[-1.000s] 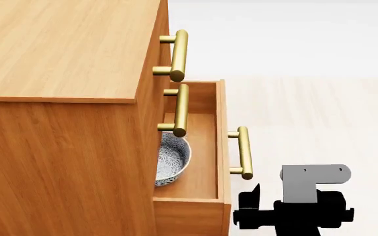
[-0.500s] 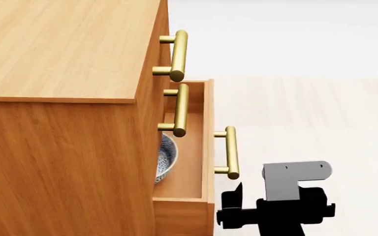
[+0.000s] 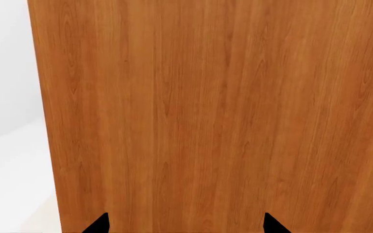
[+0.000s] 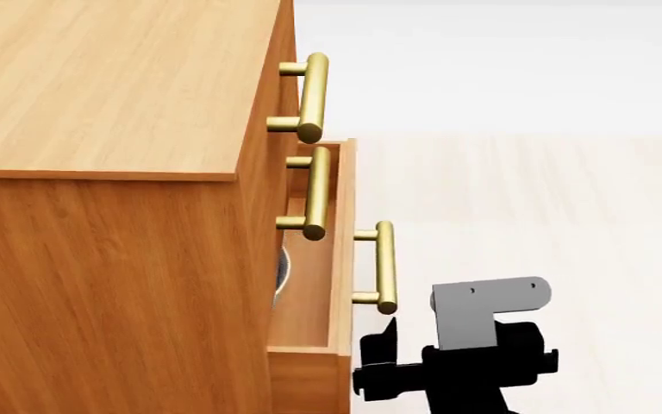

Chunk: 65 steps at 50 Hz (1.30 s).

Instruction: Put the bowl in the bottom drawer of the cabinet and close it.

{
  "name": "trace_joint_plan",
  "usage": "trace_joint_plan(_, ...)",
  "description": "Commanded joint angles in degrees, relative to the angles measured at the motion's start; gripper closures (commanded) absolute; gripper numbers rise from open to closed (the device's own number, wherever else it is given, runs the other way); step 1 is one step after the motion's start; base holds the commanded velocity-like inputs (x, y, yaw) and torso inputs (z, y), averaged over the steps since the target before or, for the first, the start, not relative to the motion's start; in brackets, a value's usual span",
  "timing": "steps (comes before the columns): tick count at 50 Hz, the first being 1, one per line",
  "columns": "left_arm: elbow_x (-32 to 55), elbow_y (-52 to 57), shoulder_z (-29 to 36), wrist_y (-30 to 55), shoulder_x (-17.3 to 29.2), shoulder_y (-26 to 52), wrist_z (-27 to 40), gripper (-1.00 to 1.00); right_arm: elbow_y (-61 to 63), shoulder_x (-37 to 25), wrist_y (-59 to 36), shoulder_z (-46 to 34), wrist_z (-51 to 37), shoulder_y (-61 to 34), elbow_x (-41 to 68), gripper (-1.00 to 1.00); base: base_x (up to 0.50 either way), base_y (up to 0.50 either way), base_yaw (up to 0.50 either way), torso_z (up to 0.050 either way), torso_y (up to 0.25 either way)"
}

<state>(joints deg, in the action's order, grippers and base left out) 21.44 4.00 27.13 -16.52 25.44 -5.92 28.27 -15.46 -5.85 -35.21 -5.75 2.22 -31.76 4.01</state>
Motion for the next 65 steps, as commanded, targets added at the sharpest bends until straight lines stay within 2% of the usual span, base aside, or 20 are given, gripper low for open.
trace_joint_plan(1, 0.61, -0.07, -0.02, -0.06, 0.0, 0.05, -0.17, -1.0, 0.65, 0.7, 0.14, -1.84, 0.03, 0.34, 1.56, -1.0, 0.0, 0.0, 0.0, 0.0, 0.0)
trace_joint_plan(33, 0.77, -0.28, 0.04, -0.38, -0.04, 0.14, 0.02, -1.0, 5.52, 0.21, -1.62, -5.38, -0.16, 1.71, 3.62, -1.0, 0.0, 0.0, 0.0, 0.0, 0.0)
trace_joint_plan(38, 4.55, 0.31, -0.71, -1.19, 0.07, -0.31, -1.25, -1.0, 6.18, 0.15, -1.82, -5.73, -0.21, 1.75, 4.05, -1.0, 0.0, 0.0, 0.0, 0.0, 0.0)
trace_joint_plan(65, 5.22, 1.37, -1.75, -1.28, 0.85, -1.11, 0.03, -1.0, 6.76, 0.56, -3.65, -7.45, 0.67, 1.08, 7.71, -1.0, 0.0, 0.0, 0.0, 0.0, 0.0)
